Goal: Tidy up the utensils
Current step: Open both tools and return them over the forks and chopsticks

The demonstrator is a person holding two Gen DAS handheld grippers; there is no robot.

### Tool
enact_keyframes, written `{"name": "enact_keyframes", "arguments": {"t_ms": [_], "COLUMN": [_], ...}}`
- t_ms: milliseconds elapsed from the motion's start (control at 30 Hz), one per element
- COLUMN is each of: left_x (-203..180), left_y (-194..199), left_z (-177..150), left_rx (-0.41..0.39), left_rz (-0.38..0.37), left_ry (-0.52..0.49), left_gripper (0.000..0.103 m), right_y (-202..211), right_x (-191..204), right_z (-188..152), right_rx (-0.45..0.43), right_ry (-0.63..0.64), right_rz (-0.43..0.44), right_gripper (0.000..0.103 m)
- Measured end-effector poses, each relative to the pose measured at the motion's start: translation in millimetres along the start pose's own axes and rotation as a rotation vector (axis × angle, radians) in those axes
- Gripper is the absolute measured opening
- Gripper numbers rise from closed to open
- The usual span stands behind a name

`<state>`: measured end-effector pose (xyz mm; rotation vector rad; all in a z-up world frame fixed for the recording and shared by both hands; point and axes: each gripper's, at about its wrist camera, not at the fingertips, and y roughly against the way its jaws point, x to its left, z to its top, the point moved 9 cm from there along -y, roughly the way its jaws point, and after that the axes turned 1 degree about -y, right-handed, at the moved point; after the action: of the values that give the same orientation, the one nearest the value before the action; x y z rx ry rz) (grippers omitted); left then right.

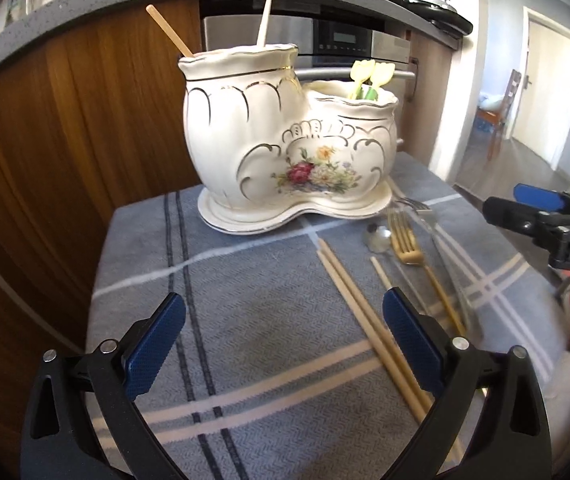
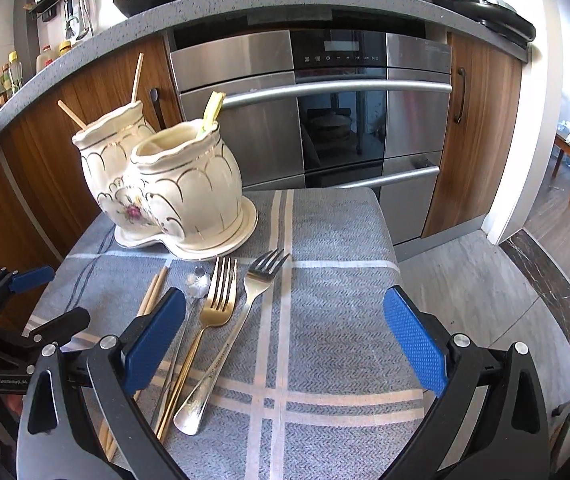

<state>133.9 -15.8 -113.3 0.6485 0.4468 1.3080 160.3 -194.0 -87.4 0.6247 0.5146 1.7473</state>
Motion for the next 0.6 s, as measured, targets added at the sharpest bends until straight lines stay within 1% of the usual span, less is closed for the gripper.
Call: {"name": "enact_keyframes", "arguments": {"t_ms": [33, 167, 267, 300, 400, 500, 533, 567, 600], "left_x": [-1.5, -10.2, -14.4, -14.7, -15.3, -17.0, -18.6, -19.9, -21.3], "left_y": [-1.0, -0.7, -2.8, -3.1, -5.1, -7.9, -8.3, -8.5, -9.3], "left_z": [-0.6, -1.5, -3.5, -3.8, -4.7, -6.5, -7.2, -7.8, -8.4], "left_rx": [0.001, -0.014, -0.011, -0.008, 0.007, 0.021, 0.023, 0.024, 0.028], "left_rz": [0.001, -0.038, -0.036, -0.031, -0.048, -0.061, -0.059, -0.055, -0.05], "left_ry": [-0.009, -0.007, -0.018, -0.015, 0.012, 0.012, 0.002, -0.007, -0.017], "left_gripper": [0.098, 0.096, 0.096, 0.096, 0.096, 0.095, 0.095, 0.095, 0.095], "right_y": [-1.7, -8.9, -13.5, -15.8, -22.5, -30.6, -33.8, -38.0, -44.9], "right_x": [-0.3, -2.0, -1.4, -1.1, 0.6, 4.4, 6.0, 7.6, 9.4], "right_z": [-1.6, -7.8, -12.0, -13.4, -15.8, -15.5, -15.5, -16.1, -17.7], "right_rx": [0.006, 0.031, 0.045, 0.051, 0.07, 0.086, 0.093, 0.106, 0.132], "right_ry": [0.004, 0.008, 0.012, 0.018, 0.027, 0.038, 0.039, 0.041, 0.038], "right_rz": [-0.004, -0.012, -0.015, -0.019, -0.029, -0.025, -0.021, -0.019, -0.016], "right_gripper": [0.098, 0.098, 0.098, 0.098, 0.098, 0.097, 0.089, 0.078, 0.073]}}
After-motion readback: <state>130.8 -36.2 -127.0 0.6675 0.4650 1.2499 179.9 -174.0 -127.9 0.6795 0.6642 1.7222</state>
